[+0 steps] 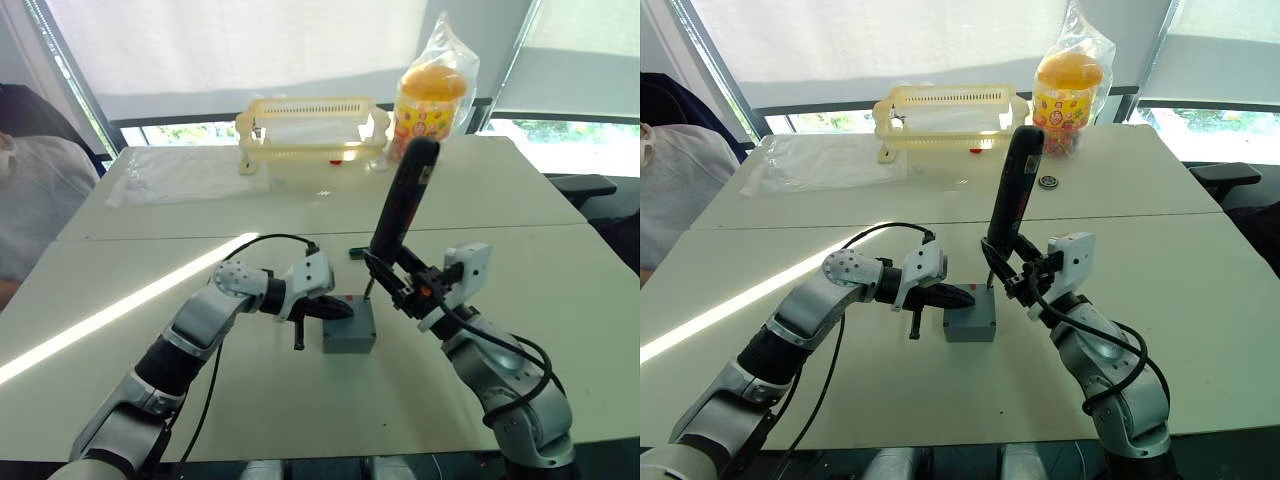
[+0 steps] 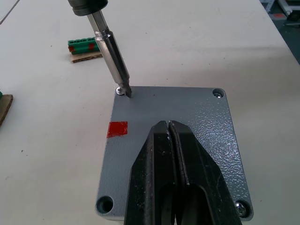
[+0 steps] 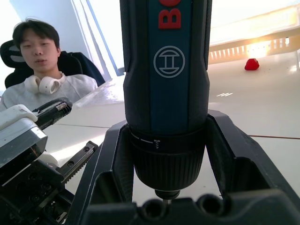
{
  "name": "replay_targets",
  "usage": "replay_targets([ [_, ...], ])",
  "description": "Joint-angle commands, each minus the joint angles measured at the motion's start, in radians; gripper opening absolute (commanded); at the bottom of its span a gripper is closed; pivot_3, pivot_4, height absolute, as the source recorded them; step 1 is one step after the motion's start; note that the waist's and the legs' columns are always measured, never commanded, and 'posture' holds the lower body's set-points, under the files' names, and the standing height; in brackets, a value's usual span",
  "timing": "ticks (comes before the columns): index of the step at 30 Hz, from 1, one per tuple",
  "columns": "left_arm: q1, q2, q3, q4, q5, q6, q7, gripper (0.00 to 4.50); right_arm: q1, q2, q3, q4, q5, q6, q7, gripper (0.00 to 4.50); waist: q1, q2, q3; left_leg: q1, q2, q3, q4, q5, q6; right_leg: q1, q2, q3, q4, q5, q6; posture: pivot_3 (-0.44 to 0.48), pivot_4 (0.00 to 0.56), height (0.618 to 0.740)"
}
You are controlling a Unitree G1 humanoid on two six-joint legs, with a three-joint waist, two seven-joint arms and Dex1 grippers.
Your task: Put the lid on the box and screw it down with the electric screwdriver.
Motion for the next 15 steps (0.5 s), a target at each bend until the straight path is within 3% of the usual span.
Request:
replay_targets([
  [1, 0.017, 0.007, -0.020, 0.012, 0.023, 0.004, 0.000, 0.00, -0.049, 0.007, -0.038, -0.080, 0.039, -0.008, -0.011, 1.76, 0.000, 0.000, 0.000, 0.000, 0.000, 0.000, 0.000, 0.000, 0.000, 0.000, 0.000, 0.000, 0.000, 0.000, 0.000, 0.000, 0.150, 0.740],
  [15, 0.020, 0.000, -0.021, 0.014, 0.029, 0.003, 0.004, 0.00, -0.030, -0.004, -0.027, -0.060, 0.012, -0.017, 0.000, 1.76, 0.000, 0.000, 0.000, 0.000, 0.000, 0.000, 0.000, 0.000, 0.000, 0.000, 0.000, 0.000, 0.000, 0.000, 0.000, 0.000, 0.150, 0.740],
])
